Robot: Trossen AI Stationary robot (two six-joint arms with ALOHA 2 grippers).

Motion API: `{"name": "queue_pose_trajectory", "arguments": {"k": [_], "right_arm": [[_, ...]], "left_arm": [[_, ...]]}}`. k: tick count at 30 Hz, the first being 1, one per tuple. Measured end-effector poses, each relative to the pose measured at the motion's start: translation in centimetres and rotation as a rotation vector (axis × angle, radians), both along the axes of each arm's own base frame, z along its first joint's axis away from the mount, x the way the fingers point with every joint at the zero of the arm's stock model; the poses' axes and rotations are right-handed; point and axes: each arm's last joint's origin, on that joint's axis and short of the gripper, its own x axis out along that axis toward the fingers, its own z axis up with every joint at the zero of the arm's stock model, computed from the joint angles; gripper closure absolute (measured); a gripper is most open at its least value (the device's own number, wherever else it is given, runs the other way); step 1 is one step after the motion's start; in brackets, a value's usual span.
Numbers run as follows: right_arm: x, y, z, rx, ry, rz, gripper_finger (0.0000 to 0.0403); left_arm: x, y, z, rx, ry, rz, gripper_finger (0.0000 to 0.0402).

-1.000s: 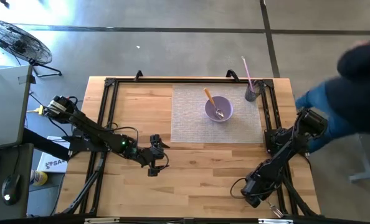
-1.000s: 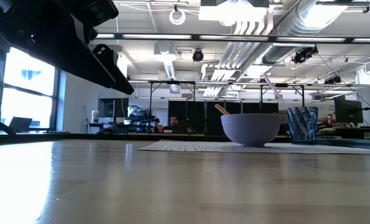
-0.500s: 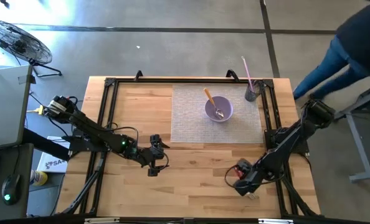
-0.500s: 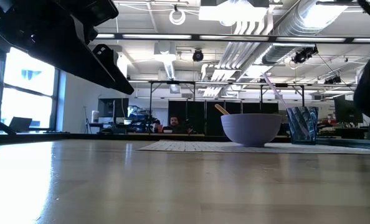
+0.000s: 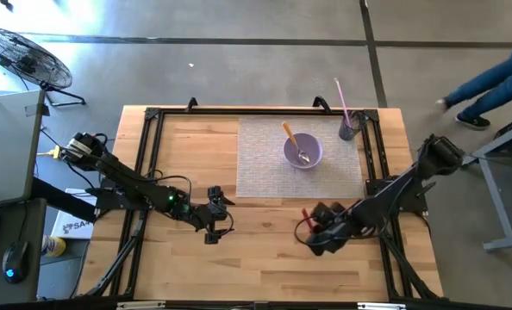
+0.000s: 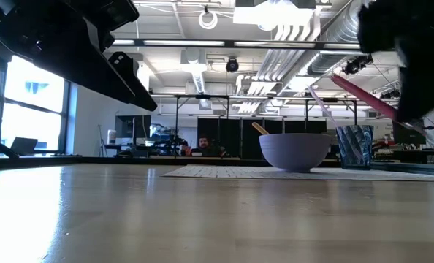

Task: Pick & Place Utensil
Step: Put the pink fork into the violet bowl

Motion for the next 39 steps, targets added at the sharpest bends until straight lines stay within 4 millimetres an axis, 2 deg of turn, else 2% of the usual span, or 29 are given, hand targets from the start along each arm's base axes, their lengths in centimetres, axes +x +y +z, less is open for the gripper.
{"name": "queue_pose_trajectory", "arguments": {"k": [4, 9, 17, 21, 31, 39], "right_arm": [[1.4, -1.0, 1.6, -0.095, -0.042, -0.007, 0.0355], [2.8, -3.2, 3.5, -0.204, -0.037, -0.071, 0.0353], [6.2, -7.1, 10.0, -0.392, -0.138, -0.116, 0.0354], [6.9, -9.8, 11.8, -0.483, -0.136, -0.172, 0.0352], [7.0, -16.8, 11.5, -0.593, -0.045, -0.407, 0.035], [6.0, -19.5, 7.5, -0.593, 0.039, -0.478, 0.0348]], "left_arm": [[0.0, 0.0, 0.0, 0.0, 0.0, 0.0, 0.0005], [0.0, 0.0, 0.0, 0.0, 0.0, 0.0, 0.0005], [0.0, 0.0, 0.0, 0.0, 0.0, 0.0, 0.0005], [0.0, 0.0, 0.0, 0.0, 0.0, 0.0, 0.0005], [0.0, 0.0, 0.0, 0.0, 0.0, 0.0, 0.0005], [0.0, 0.0, 0.0, 0.0, 0.0, 0.0, 0.0005]]}}
